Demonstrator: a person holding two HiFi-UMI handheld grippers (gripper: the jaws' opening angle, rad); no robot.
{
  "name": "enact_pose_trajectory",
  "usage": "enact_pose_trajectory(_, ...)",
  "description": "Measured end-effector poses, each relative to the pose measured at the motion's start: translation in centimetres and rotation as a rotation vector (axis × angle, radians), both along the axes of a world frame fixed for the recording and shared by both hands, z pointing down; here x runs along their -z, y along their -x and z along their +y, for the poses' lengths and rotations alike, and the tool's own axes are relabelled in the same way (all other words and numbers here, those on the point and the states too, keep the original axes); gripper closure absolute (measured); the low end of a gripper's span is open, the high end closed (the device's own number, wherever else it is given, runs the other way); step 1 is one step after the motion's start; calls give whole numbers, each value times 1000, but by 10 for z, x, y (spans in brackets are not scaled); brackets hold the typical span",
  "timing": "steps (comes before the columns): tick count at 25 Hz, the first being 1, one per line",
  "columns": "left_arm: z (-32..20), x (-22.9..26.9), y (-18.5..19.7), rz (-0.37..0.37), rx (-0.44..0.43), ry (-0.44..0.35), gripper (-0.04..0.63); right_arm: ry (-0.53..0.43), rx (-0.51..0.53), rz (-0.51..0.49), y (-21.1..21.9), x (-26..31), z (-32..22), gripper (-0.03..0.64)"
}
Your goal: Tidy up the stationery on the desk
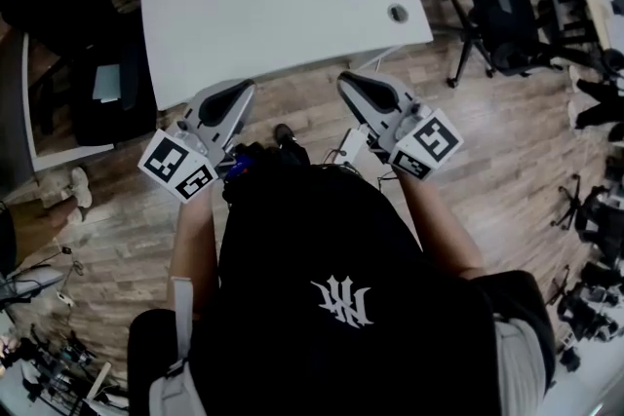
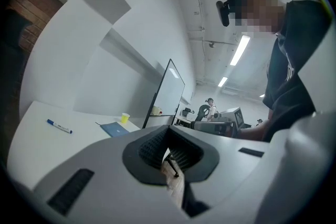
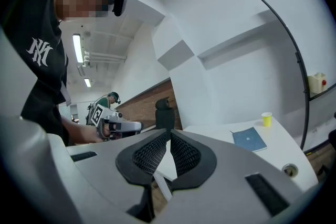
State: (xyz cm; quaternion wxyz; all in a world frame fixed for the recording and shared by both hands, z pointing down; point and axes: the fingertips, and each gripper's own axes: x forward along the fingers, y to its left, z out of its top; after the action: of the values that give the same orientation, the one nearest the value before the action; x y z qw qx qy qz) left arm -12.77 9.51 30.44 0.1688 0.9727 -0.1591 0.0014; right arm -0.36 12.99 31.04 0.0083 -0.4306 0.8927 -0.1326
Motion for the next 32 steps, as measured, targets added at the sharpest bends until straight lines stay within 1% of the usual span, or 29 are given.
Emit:
enact_pose_trajectory(4,-29,-7,-7,13,-21,13,592,-13,-21,1,-5,5,-30,568)
enact_pose_trajectory(7,-43,-7,-12,31,-30,14,592,1,-36,0,-9,0,-41,568)
enact_pose_trajectory(12,-52,-17,-15,48,-43,42,592,34,-47,6,-8,-9,-54,568)
enact_pose_trajectory(17,-60,-24,-18,65,-21,72,592,46,-40,15,-12,-9,-63,568)
enact_pose_trajectory(20,-70,-30,-24,52,-8,102,592,52,-42,19,-21,-10,-73,568)
enact_pose_trajectory(25,-89,-35,-37,36,21,117,592,59,-24,12,-39,-16,-97,568)
enact_pose_trajectory(32,-129,-43,-73,-1,64,154,592,65,21,-4,-77,-21,-149,568)
